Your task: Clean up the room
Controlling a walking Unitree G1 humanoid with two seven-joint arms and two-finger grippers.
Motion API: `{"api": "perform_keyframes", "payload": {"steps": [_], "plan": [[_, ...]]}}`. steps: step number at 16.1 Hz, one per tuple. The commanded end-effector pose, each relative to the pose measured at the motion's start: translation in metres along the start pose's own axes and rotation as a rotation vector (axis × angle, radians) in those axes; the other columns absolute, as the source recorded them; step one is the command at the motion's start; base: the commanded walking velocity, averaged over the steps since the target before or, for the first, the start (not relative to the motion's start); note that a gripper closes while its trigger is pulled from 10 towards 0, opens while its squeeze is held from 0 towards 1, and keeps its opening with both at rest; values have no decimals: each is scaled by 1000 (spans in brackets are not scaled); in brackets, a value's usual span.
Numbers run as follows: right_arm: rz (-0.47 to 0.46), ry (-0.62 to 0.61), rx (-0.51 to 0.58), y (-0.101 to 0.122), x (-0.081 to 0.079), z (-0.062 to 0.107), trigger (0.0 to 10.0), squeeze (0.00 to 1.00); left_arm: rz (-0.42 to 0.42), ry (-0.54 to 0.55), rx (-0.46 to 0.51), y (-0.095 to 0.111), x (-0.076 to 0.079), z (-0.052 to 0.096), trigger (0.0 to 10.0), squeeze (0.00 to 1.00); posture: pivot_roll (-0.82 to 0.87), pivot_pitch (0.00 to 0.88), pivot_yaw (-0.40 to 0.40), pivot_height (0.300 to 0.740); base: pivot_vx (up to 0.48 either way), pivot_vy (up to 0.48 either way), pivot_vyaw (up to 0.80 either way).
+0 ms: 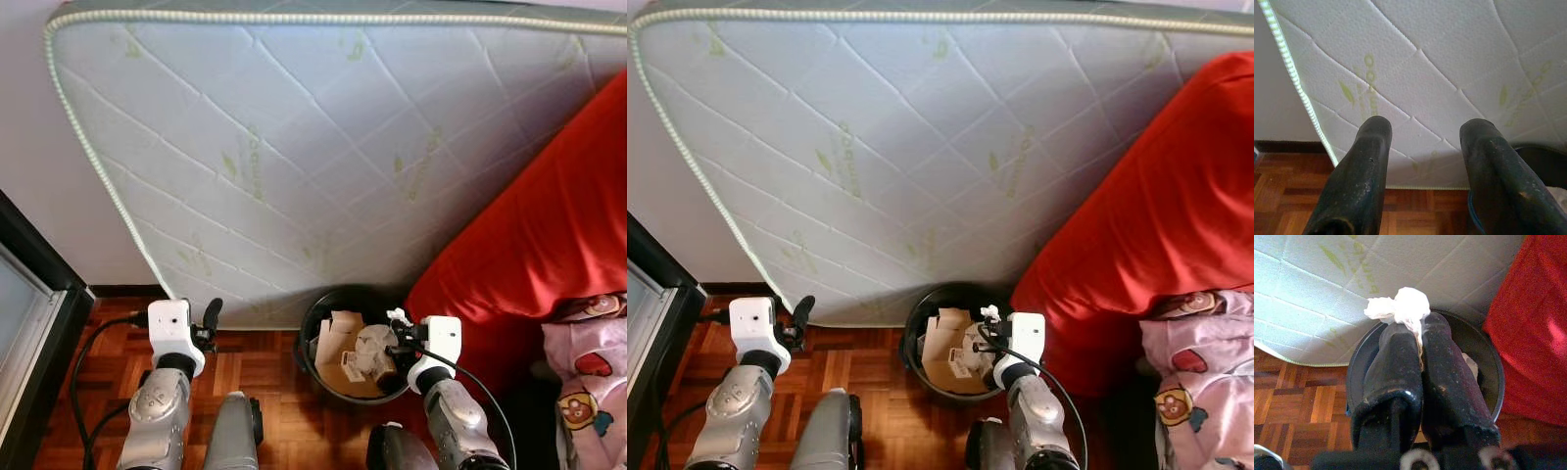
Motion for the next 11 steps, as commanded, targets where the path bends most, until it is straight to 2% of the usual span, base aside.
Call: {"api": "perform_keyframes", "payload": {"steps": [1,5,9,11], "plan": [[-7,-5,-32,-7,0,1,10000,0,5,-10,-21,-4,1,2,10000,0,111,167,-54,624,0,0,0],[-14,-12,-48,-11,1,2,10000,0,6,-14,-22,-4,1,3,10000,0,113,175,-51,624,305,0,0],[-19,6,-68,-15,-2,2,10000,0,9,-27,-29,-5,3,5,10000,0,118,178,-51,624,81,0,0],[-13,13,-90,-17,-4,1,10000,0,9,-29,-30,-5,3,4,10000,0,119,179,-49,624,336,0,0]]}}
Point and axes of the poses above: a point about 5 cm out from each wrist's last joint towards the gripper, its own z axis pointing back from the gripper into the wrist, its own y axis along the axis of the wrist's last joint, x = y × z, the point moved 4 cm from there along -z, pointing out of the wrist towards the gripper, and after that the axes turned 12 degrees about -z, right-handed, at the moved point
